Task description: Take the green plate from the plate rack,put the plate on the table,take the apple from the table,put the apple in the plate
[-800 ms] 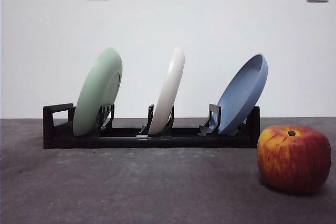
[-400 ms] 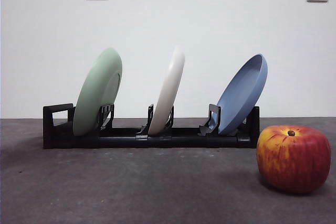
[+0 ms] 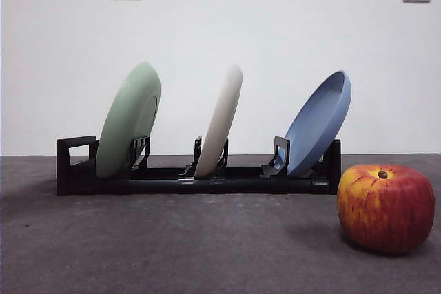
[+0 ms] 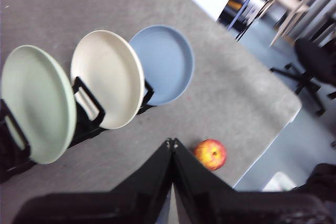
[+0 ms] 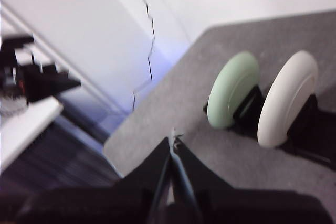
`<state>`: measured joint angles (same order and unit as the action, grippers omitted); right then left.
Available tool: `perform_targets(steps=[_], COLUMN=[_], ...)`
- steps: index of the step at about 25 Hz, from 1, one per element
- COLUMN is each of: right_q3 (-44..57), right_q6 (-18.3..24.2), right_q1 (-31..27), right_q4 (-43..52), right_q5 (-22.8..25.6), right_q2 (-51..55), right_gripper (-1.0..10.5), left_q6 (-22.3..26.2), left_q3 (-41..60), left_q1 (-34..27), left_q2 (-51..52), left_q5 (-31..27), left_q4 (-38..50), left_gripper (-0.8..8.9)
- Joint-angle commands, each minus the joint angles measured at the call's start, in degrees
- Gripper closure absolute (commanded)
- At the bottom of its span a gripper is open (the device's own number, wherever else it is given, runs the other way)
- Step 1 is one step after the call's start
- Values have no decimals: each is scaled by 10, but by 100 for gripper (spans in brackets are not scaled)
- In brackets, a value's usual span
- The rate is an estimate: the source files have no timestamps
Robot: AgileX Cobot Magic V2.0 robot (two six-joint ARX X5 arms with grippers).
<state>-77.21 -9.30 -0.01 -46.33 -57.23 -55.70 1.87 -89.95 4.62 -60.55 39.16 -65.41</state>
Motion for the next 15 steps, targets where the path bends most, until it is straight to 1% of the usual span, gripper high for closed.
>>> perform_targets(steps=[1,3,5,6,7,8,11,12,13,14,15], right_q3=[-43,-65,-80,-85,-86,-86,-86,-86,-86,-86,-86], right_q6=[93,113,122,126,126,126,129,133,134,134,134], right_q1=[37,67,99,116,128,138,166,180,191,203,214], right_q4=[-79,-121,-151,-162,-165,-167,-167,-166,-164,-163,-162], right_q5=[60,117,174,202,217,229,241,243,253,277,309], right_q2=[-30,-50,-69,-79,-85,-92,-111,-122,-130,-139,-146], right_gripper=[943,935,935,925,892,848,679,583,500,405,360], left_q6=[32,36,39,39,39,39,37,36,26,21,17], left_q3=[-42,-61,-72,-77,-78,-78,-79,-79,-79,-79,-79], left_q1=[26,45,64,75,83,90,118,133,144,155,161], left_q2=[-37,-60,-80,-92,-99,-106,-126,-136,-144,-152,-159], left_q5=[-21,-31,-38,-45,-53,-63,-99,-119,-140,-166,-187], left_q4=[-31,-47,-53,-54,-55,-54,-50,-46,-41,-33,-24], left_gripper=[820,818,811,800,764,708,472,361,332,332,332])
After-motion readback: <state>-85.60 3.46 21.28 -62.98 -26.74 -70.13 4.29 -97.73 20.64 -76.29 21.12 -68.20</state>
